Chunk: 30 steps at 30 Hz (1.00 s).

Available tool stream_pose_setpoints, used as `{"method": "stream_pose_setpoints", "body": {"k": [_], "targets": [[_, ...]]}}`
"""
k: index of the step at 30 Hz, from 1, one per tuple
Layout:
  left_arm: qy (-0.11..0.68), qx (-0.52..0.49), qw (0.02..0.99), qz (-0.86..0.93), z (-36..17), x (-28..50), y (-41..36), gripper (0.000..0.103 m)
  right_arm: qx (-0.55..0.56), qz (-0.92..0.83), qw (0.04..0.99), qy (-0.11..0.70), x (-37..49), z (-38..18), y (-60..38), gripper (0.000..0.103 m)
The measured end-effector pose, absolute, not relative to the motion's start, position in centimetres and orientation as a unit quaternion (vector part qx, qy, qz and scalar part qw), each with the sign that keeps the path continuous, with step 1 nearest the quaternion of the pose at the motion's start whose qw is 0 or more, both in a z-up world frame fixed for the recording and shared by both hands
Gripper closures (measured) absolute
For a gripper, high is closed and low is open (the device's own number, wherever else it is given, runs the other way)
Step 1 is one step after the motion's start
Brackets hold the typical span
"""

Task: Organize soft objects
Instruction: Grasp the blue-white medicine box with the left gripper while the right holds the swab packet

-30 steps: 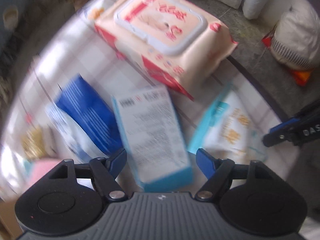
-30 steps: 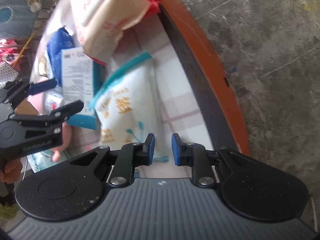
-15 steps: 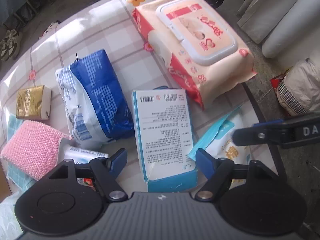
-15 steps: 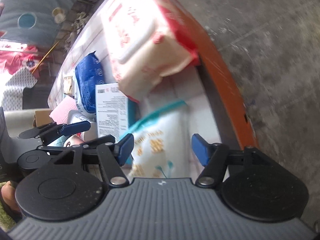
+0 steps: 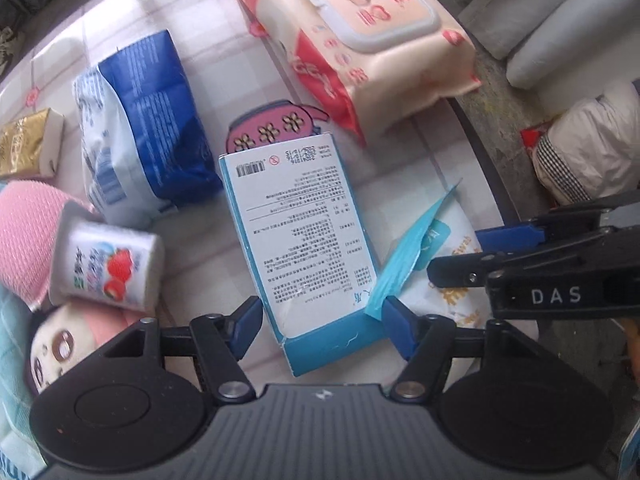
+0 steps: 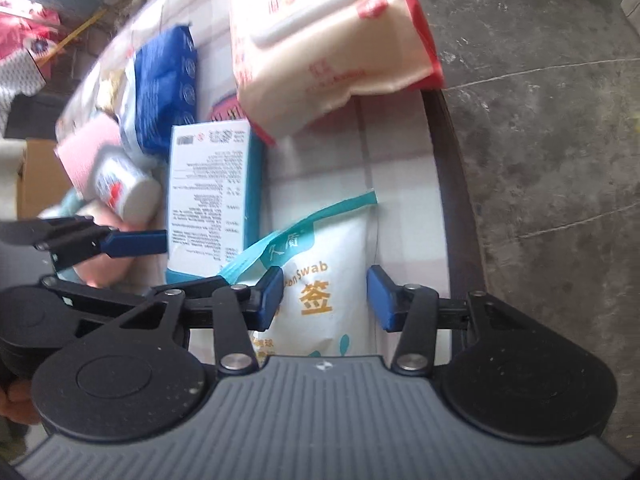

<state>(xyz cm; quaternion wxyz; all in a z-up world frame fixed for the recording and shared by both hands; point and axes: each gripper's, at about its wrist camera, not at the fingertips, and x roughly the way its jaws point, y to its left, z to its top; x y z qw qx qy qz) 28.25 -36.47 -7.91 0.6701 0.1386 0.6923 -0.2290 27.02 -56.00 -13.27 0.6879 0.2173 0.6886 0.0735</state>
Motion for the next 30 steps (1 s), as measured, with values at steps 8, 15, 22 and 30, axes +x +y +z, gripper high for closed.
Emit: {"method": "stream_pose_setpoints", "body": {"k": [8, 15, 22, 30], "targets": [[0.679, 0.109, 0.694, -0.212, -6.6, 31.5, -36.2, 0.022, 0.229, 0.041, 0.689, 0.686, 24.8, -13.2, -57.5, 0.057], [0.68, 0.153, 0.684, -0.214, -8.7, 31.9, -38.7, 0.019, 0.237, 0.051, 0.711, 0.66, 24.0, -11.8, -58.3, 0.038], [0.687, 0.162, 0.682, -0.19, -10.3, 32.0, -39.4, 0.02, 0.171, 0.082, 0.717, 0.671, 24.0, -11.7, -56.0, 0.022], [0.697, 0.149, 0.678, -0.178, -11.2, 32.4, -39.0, 0.027, 0.15, 0.09, 0.709, 0.683, 24.3, -12.9, -54.1, 0.022]]}}
